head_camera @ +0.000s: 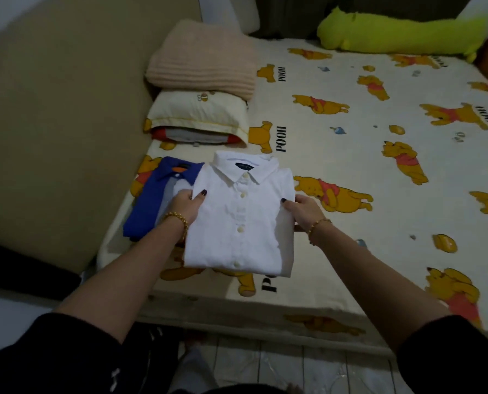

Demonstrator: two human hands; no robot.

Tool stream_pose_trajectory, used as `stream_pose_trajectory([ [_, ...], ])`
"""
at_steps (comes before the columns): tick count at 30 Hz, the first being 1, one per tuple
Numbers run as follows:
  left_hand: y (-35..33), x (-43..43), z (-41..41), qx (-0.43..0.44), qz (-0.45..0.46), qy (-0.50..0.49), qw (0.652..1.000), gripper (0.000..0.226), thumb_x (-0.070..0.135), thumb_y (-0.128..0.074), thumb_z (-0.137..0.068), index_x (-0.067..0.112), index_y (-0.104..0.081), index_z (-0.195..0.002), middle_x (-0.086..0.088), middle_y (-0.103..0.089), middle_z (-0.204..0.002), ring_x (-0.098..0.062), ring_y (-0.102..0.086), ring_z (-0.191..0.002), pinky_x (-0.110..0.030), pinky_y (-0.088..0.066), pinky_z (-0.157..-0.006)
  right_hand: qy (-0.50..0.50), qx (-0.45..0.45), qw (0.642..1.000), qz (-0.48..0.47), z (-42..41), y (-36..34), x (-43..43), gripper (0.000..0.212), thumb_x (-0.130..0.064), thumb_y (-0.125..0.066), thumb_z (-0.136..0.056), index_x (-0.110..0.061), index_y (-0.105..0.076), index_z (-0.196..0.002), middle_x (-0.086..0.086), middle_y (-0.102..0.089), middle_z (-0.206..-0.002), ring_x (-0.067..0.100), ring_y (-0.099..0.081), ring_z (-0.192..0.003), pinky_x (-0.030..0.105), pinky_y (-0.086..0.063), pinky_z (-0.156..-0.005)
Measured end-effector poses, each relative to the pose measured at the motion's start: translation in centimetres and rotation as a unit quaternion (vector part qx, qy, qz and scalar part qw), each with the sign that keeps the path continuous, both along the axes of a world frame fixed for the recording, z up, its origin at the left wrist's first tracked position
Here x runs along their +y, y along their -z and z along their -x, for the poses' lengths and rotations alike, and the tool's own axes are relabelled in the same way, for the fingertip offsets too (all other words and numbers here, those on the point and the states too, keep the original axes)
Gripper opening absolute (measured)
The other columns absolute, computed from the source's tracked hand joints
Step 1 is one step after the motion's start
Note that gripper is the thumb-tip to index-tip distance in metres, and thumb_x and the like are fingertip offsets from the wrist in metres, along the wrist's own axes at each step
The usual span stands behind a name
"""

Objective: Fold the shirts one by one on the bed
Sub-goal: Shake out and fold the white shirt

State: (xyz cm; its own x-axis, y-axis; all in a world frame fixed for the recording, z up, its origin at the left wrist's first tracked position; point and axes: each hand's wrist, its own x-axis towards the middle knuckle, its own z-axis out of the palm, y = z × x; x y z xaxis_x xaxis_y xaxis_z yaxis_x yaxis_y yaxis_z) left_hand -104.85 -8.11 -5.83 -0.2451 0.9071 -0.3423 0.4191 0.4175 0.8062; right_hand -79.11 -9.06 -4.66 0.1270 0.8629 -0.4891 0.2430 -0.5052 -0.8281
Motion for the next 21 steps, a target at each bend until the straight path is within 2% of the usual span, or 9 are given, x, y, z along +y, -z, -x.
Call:
stream_pose_trajectory([
  [4, 0.2, 3.5, 7.4, -0.011, 0.012, -0.022, 1.0, 0.034, 0.024, -0.051, -0.097, -0.004, -0.057, -0.115, -0.019, -0.061, -0.112, -0.035, -0.058, -0.102, -0.03, -0.041, -0.074, 0.004, -0.015, 1.0, -0.004, 8.4, 1.8, 3.9, 0.021, -0.018, -0.054, -0.094, -0.003, -0.06, -0.108, 0.018, -0.063, -0.106, 0.033, -0.061, -0.09, 0.042, -0.055, -0.073],
  [10, 1.9, 7.9, 16.8, 0.004, 0.052, -0.02, 0.998, 0.036, 0.022, -0.056, -0.094, 0.002, -0.055, -0.124, -0.013, -0.059, -0.122, -0.031, -0.057, -0.108, -0.029, -0.041, -0.08, -0.004, -0.035, 0.999, 0.013, 18.7, 5.3, 8.4, 0.012, -0.019, -0.055, -0.093, -0.007, -0.056, -0.092, 0.021, -0.064, -0.102, 0.038, -0.062, -0.097, 0.053, -0.052, -0.085],
  [12, 2.5, 9.7, 18.5, 0.003, 0.05, -0.018, 0.999, 0.037, 0.021, -0.056, -0.094, 0.004, -0.052, -0.127, -0.012, -0.058, -0.124, -0.03, -0.056, -0.111, -0.028, -0.041, -0.082, 0.003, -0.049, 0.999, 0.012, 20.6, 6.0, 9.9, 0.013, -0.019, -0.055, -0.093, -0.007, -0.057, -0.091, 0.018, -0.063, -0.097, 0.035, -0.061, -0.093, 0.048, -0.053, -0.083],
  [15, 3.7, 11.7, 19.4, 0.006, 0.045, -0.013, 0.999, 0.038, 0.02, -0.054, -0.095, 0.006, -0.048, -0.13, -0.007, -0.056, -0.122, -0.027, -0.054, -0.113, -0.028, -0.04, -0.084, 0.008, -0.079, 0.997, 0.013, 22.1, 7.1, 11.4, 0.017, -0.018, -0.052, -0.094, -0.003, -0.059, -0.095, 0.009, -0.055, -0.085, 0.025, -0.052, -0.082, 0.03, -0.042, -0.064],
  [18, 5.2, 13.2, 19.4, 0.034, 0.053, -0.012, 0.998, 0.034, 0.017, -0.049, -0.098, 0.002, -0.045, -0.128, 0.0, -0.049, -0.117, -0.022, -0.05, -0.112, -0.023, -0.034, -0.08, 0.017, -0.098, 0.994, 0.034, 23.1, 9.0, 12.7, 0.018, -0.016, -0.05, -0.095, -0.007, -0.05, -0.08, 0.003, -0.048, -0.073, 0.023, -0.046, -0.078, 0.027, -0.031, -0.054],
  [21, 7.5, 13.2, 19.4, 0.063, 0.062, -0.022, 0.996, 0.029, 0.015, -0.048, -0.098, 0.001, -0.048, -0.123, -0.012, -0.055, -0.125, -0.03, -0.051, -0.113, -0.024, -0.035, -0.08, 0.007, -0.112, 0.992, 0.05, 23.8, 11.0, 12.8, 0.014, -0.017, -0.049, -0.096, -0.006, -0.049, -0.088, 0.007, -0.051, -0.084, 0.023, -0.046, -0.081, 0.028, -0.031, -0.058],
])
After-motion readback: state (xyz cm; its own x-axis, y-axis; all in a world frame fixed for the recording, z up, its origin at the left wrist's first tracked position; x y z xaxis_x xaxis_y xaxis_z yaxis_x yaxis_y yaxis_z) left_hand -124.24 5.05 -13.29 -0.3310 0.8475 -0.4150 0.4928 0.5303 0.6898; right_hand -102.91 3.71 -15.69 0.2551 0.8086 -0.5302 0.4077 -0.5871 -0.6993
